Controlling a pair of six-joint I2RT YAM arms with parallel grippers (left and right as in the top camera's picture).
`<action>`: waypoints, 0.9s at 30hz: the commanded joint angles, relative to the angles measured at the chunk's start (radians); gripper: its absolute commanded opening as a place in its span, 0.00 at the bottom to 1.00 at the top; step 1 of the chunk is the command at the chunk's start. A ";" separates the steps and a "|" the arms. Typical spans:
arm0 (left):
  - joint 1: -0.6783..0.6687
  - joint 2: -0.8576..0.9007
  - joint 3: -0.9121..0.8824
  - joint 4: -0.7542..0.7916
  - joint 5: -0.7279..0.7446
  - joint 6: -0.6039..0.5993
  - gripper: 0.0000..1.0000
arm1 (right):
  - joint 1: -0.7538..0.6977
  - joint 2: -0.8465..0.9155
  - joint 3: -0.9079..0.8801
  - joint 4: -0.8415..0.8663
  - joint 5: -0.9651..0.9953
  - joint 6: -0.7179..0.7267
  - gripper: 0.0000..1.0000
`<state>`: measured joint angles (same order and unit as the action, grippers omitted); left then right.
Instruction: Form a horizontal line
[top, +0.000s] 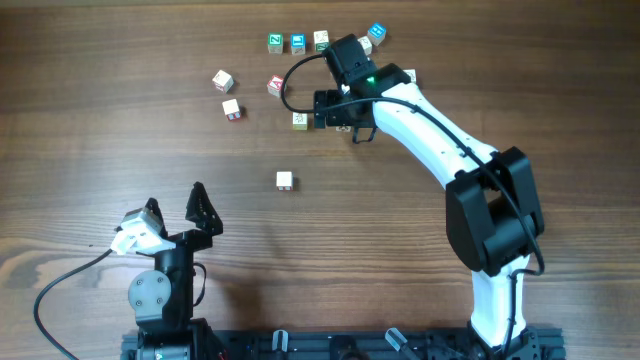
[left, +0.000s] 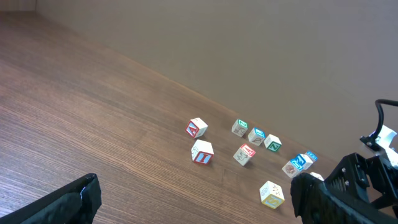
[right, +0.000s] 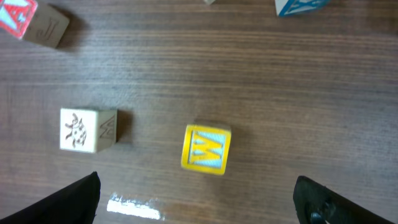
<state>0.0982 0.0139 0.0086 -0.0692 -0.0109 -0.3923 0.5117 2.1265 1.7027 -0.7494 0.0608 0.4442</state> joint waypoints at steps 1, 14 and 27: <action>0.002 -0.005 -0.003 -0.003 -0.006 0.023 1.00 | -0.010 0.030 0.006 0.018 0.020 0.003 1.00; 0.002 -0.005 -0.003 -0.003 -0.006 0.023 1.00 | -0.204 0.030 0.006 -0.014 0.043 0.003 1.00; 0.002 -0.005 -0.003 -0.003 -0.006 0.023 1.00 | -0.371 0.030 0.005 -0.011 0.050 -0.077 1.00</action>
<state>0.0982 0.0139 0.0086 -0.0692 -0.0109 -0.3893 0.1398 2.1300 1.7027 -0.7849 0.0978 0.3866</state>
